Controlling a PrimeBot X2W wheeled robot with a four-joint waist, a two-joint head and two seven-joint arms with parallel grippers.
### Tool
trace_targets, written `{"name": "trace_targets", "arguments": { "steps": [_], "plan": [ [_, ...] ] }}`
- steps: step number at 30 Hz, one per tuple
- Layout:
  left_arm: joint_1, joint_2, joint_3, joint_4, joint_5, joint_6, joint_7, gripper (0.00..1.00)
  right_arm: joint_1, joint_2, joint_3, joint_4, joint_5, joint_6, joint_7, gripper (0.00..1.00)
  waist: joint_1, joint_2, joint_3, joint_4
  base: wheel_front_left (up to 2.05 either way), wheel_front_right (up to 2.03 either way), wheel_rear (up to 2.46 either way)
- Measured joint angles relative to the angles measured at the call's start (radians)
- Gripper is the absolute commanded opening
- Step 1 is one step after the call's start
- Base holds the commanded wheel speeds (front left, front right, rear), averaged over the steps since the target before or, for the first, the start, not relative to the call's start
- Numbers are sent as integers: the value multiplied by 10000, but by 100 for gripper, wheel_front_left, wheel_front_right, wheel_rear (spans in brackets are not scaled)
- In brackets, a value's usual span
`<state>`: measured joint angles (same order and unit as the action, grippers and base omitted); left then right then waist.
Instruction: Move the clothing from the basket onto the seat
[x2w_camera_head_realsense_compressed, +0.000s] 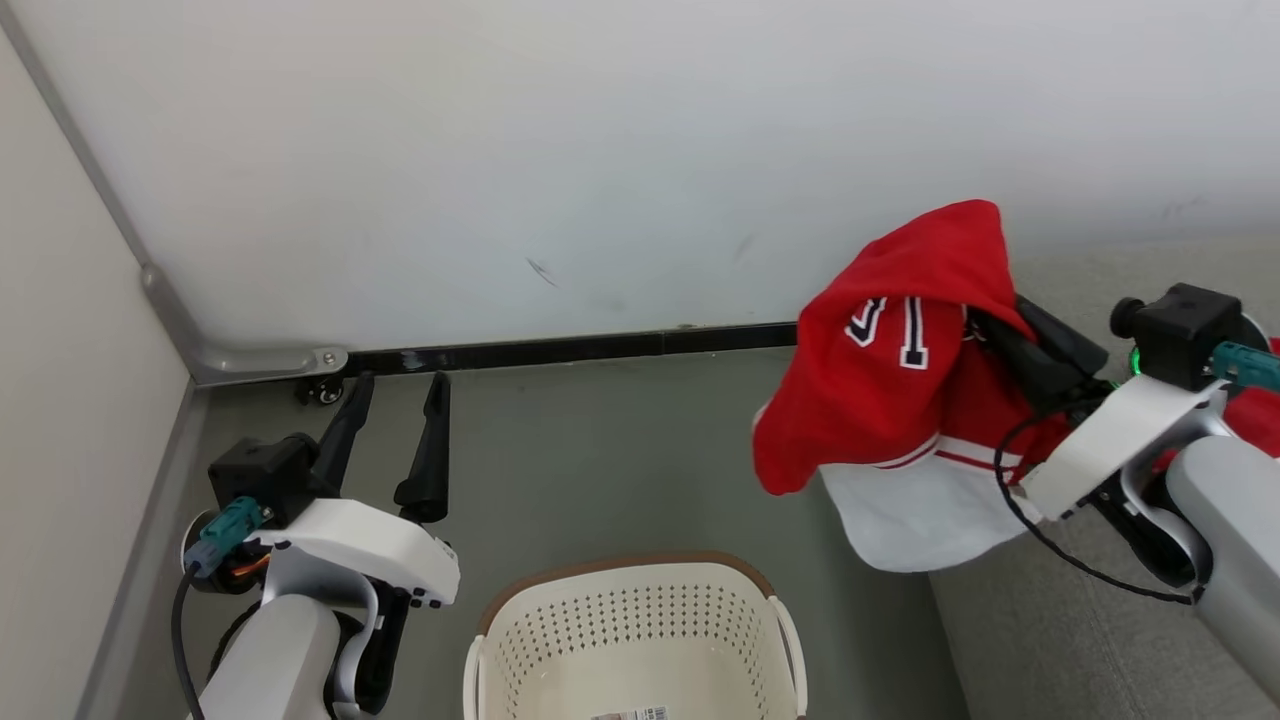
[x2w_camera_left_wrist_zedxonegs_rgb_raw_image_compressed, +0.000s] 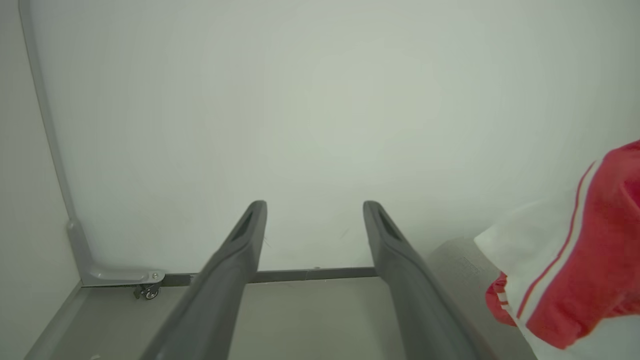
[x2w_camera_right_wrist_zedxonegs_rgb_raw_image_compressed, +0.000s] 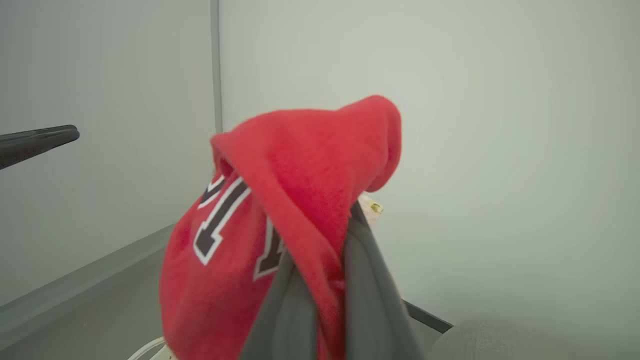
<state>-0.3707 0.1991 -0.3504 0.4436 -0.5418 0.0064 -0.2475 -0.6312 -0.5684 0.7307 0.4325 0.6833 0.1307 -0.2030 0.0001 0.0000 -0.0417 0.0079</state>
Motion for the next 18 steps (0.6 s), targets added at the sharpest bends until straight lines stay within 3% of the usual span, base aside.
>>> {"name": "trace_targets", "arguments": {
  "steps": [18],
  "plan": [
    [302,-633,257,-606,270,-25,-79,100,2282,-370,-2840,-102,-591,0,-267,0,0,0,-203,-1299,0,0,0]
  ]
}}
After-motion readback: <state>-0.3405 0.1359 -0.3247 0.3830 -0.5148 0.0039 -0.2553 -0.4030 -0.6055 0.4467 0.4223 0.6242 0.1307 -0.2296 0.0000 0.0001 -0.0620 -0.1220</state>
